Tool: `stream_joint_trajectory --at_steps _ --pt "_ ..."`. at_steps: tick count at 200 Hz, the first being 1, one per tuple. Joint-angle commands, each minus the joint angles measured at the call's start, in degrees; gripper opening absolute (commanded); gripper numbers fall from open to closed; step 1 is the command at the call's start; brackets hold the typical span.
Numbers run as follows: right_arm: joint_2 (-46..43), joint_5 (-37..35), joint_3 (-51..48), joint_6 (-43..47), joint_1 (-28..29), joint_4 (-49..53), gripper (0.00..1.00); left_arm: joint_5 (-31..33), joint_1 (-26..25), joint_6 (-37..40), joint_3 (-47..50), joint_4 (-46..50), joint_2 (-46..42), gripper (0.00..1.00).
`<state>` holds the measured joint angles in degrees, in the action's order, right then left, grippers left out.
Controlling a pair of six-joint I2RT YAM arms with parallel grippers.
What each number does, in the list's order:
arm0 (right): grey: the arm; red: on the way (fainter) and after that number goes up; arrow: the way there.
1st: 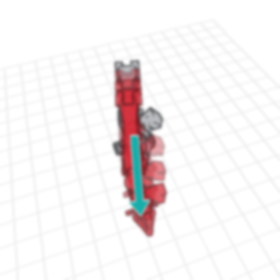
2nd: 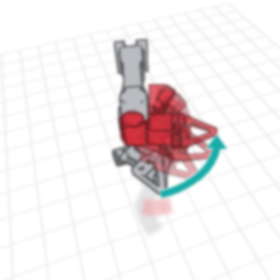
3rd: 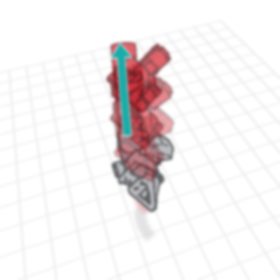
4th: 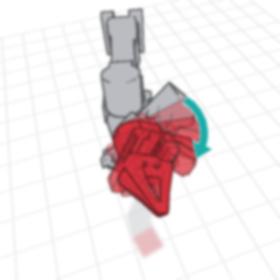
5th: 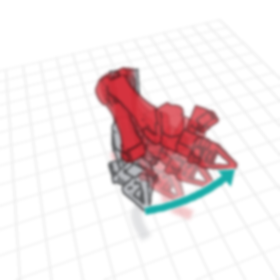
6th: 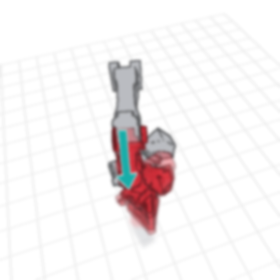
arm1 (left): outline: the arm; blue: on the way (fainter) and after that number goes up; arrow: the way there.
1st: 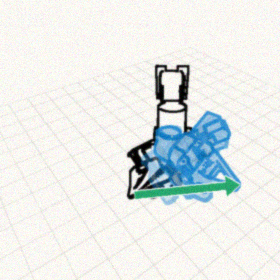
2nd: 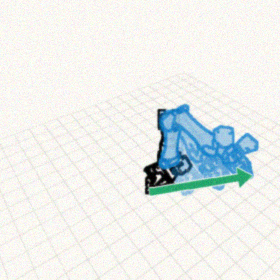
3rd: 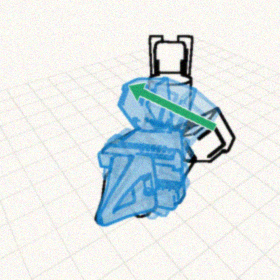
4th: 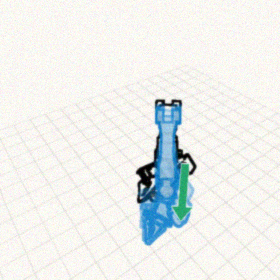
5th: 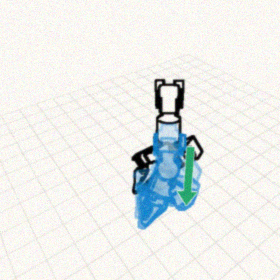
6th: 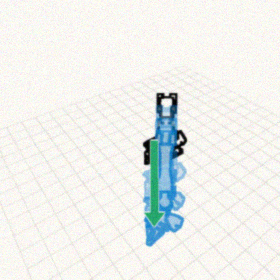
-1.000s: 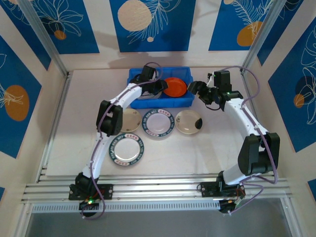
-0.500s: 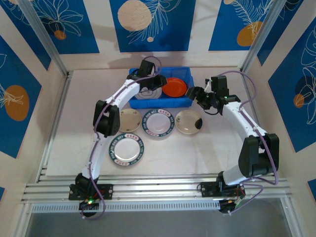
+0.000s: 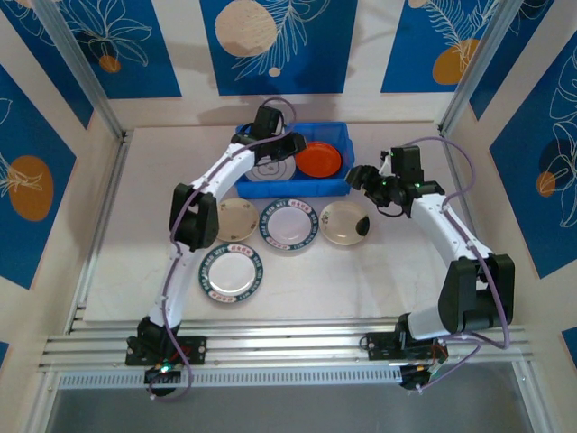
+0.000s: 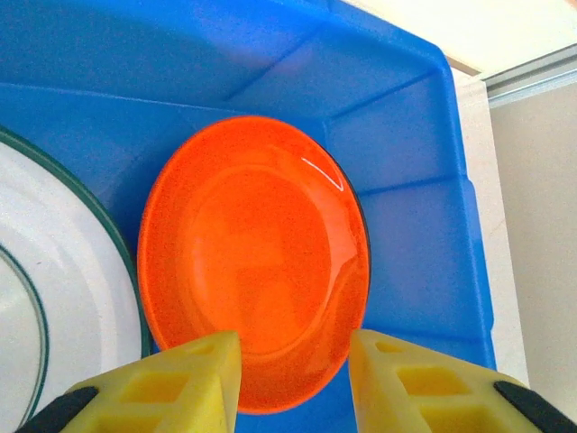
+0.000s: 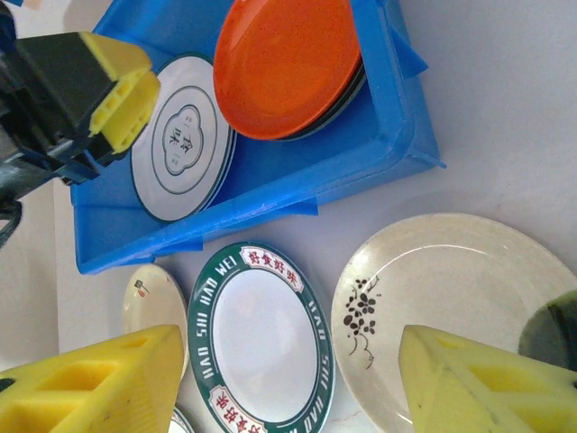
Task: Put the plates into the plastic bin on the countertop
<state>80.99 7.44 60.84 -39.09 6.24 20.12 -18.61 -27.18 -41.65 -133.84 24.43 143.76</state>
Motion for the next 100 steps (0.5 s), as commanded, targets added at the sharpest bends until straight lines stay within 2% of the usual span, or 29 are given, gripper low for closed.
stream_joint_trajectory --at_steps 1,100 --pt "-2.2 -0.5 -0.7 0.9 -0.2 1.1 0.65 -1.7 -0.9 -1.2 -1.2 -2.9 3.4 0.37" --pt "-2.4 -0.9 -1.3 1.4 -0.4 1.9 0.65 -3.3 -0.9 -2.7 -1.3 -4.6 5.7 0.35"
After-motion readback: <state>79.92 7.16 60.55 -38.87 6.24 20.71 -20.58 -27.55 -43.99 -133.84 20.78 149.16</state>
